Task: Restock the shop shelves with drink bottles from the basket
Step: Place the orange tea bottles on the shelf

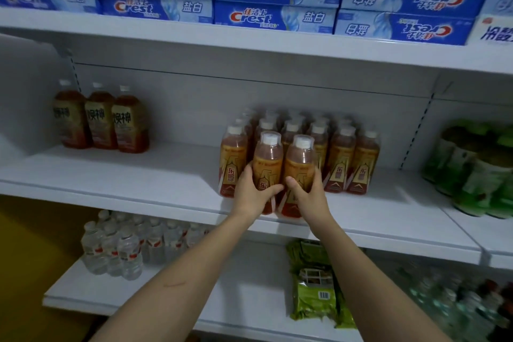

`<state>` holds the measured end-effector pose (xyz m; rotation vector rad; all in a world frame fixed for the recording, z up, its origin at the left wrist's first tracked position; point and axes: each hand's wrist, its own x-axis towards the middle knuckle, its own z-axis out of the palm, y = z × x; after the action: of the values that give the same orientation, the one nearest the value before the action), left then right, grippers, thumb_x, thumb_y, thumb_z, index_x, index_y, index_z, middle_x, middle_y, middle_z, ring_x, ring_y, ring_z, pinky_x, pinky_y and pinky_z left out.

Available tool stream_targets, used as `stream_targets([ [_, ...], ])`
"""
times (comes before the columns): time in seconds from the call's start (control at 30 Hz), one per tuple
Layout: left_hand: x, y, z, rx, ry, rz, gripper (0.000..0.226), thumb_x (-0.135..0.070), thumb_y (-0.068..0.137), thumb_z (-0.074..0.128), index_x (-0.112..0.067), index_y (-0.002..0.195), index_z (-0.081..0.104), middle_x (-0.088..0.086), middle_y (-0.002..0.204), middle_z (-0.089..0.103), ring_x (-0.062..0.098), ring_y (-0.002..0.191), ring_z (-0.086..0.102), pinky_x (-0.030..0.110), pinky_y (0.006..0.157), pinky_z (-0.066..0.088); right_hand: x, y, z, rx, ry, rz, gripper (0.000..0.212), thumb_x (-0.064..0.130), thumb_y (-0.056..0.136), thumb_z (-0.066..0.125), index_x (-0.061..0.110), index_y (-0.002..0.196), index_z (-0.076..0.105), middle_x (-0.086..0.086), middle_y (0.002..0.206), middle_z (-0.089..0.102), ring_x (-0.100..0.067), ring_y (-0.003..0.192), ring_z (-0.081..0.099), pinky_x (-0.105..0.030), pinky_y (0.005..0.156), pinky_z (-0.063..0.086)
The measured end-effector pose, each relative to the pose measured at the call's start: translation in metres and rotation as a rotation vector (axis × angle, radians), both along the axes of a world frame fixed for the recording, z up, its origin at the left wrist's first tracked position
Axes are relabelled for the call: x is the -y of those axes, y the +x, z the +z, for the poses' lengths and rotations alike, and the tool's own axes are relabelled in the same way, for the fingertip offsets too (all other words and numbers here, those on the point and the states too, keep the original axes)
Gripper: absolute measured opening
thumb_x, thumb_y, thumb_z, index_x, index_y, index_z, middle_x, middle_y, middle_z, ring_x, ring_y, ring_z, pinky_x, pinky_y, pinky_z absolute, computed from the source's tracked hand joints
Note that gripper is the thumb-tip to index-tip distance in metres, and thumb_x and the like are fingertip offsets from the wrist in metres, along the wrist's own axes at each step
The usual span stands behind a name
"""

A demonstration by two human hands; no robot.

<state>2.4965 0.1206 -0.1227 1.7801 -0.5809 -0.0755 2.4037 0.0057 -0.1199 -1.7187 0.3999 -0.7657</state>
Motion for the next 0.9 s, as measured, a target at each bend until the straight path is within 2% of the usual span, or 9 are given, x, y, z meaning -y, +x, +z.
stream_targets([
  [0.07,0.0,-0.003,-0.002,0.053,0.09,0.046,0.09,-0.038,0.076,0.084,-0.016,0.148,0.034,0.004,0.144,0.042,0.021,0.136,0.041,0.046,0.115,0.039,0.003,-0.004,-0.002,-0.008,-0.028,0.026,0.062,0.029,0.091,0.069,0.031,0.143,0.035,0.006,0.134,0.055,-0.009,0.121,0.055,-0.028,0.1,0.046],
  [0.13,-0.003,-0.007,-0.009,0.082,0.193,0.07,0.094,-0.036,0.076,0.084,-0.012,0.149,0.029,0.006,0.146,0.033,0.024,0.139,0.035,0.045,0.117,0.035,0.005,-0.009,-0.005,-0.031,-0.074,0.04,0.064,0.021,0.091,0.07,0.028,0.145,0.037,0.008,0.13,0.058,0.003,0.115,0.056,-0.012,0.09,0.048],
  [0.2,-0.008,-0.013,-0.018,0.088,0.25,0.061,0.097,-0.035,0.075,0.085,-0.013,0.15,0.027,0.007,0.147,0.03,0.025,0.14,0.034,0.044,0.117,0.034,0.004,-0.014,-0.009,-0.075,-0.108,0.045,0.068,0.013,0.09,0.071,0.023,0.147,0.036,0.008,0.127,0.06,0.009,0.111,0.055,-0.007,0.083,0.049],
  [0.37,-0.009,-0.021,-0.027,0.112,0.241,0.08,0.093,-0.036,0.078,0.082,-0.014,0.15,0.027,0.008,0.142,0.033,0.025,0.136,0.037,0.041,0.114,0.034,-0.001,-0.018,-0.022,-0.184,-0.089,-0.047,0.065,0.015,0.086,0.076,0.019,0.134,0.033,0.008,0.12,0.057,-0.007,0.108,0.059,-0.024,0.091,0.048],
  [0.47,-0.006,-0.019,-0.027,0.143,0.235,0.124,0.096,-0.04,0.076,0.084,-0.013,0.149,0.028,0.008,0.144,0.038,0.025,0.137,0.037,0.044,0.115,0.037,0.001,-0.012,-0.025,-0.206,-0.136,-0.098,0.059,0.014,0.085,0.076,0.02,0.128,0.036,0.009,0.119,0.055,-0.008,0.11,0.056,-0.027,0.092,0.048],
  [0.53,-0.005,-0.018,-0.03,0.152,0.217,0.175,0.098,-0.032,0.074,0.086,-0.014,0.149,0.025,0.007,0.147,0.041,0.026,0.139,0.038,0.045,0.114,0.039,0.004,-0.004,-0.027,-0.207,-0.182,-0.141,0.059,0.014,0.082,0.08,0.023,0.124,0.039,0.008,0.121,0.056,-0.01,0.113,0.058,-0.027,0.093,0.051],
  [0.67,0.003,-0.022,-0.033,0.133,0.167,0.265,0.089,-0.021,0.078,0.084,-0.013,0.145,0.026,0.013,0.147,0.039,0.029,0.138,0.039,0.044,0.109,0.041,0.007,0.014,-0.034,-0.216,-0.211,-0.221,0.06,0.025,0.075,0.085,0.026,0.12,0.045,0.0,0.123,0.059,-0.015,0.107,0.064,-0.044,0.092,0.057],
  [0.77,0.011,-0.02,-0.035,0.176,0.185,0.32,0.084,-0.018,0.081,0.081,-0.009,0.147,0.03,0.014,0.146,0.034,0.03,0.139,0.035,0.045,0.112,0.039,0.006,0.024,-0.037,-0.225,-0.225,-0.265,0.06,0.032,0.075,0.084,0.027,0.12,0.044,0.002,0.122,0.06,-0.018,0.106,0.065,-0.045,0.09,0.057],
  [0.9,0.016,-0.011,-0.037,0.192,0.208,0.329,0.085,-0.022,0.08,0.082,-0.01,0.147,0.032,0.011,0.147,0.043,0.029,0.138,0.034,0.044,0.116,0.034,0.006,0.031,-0.042,-0.251,-0.271,-0.338,0.059,0.044,0.074,0.082,0.029,0.117,0.044,0.003,0.119,0.06,-0.018,0.103,0.065,-0.044,0.083,0.056],
])
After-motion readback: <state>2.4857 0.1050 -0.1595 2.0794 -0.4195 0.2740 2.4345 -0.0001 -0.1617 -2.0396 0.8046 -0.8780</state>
